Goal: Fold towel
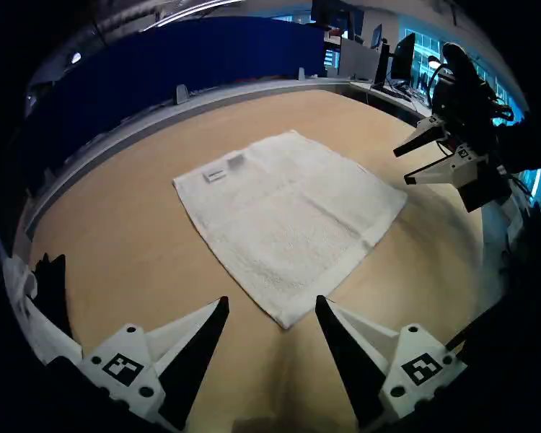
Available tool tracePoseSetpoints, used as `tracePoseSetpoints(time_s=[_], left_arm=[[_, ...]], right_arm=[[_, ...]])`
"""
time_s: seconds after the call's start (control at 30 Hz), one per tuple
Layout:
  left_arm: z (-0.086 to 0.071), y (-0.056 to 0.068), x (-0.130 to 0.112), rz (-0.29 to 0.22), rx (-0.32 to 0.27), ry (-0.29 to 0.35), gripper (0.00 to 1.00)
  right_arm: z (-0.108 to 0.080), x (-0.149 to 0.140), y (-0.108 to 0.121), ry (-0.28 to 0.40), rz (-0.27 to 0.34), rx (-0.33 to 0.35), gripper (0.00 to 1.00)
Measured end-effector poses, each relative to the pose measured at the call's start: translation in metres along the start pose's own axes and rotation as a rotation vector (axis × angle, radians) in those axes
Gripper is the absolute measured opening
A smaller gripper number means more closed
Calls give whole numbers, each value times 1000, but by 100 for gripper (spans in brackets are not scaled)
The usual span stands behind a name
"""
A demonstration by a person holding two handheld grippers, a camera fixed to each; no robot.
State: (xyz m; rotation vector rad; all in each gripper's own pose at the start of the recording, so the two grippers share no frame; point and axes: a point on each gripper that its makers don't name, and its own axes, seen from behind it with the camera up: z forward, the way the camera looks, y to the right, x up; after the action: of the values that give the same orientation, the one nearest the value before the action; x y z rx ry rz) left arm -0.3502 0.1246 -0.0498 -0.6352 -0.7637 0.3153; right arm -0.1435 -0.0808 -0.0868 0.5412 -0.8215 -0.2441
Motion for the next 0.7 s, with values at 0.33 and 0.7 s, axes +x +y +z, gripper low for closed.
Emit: tracePoseSetpoints(time_s=[0.33, 0.7], left_arm=[[17, 7, -14, 19, -5, -34, 87], [23, 14, -21, -11, 14, -67, 62]], right_arm=[[7, -37, -10, -62, 1, 9, 86], [10, -49, -15, -79, 15, 30, 61]])
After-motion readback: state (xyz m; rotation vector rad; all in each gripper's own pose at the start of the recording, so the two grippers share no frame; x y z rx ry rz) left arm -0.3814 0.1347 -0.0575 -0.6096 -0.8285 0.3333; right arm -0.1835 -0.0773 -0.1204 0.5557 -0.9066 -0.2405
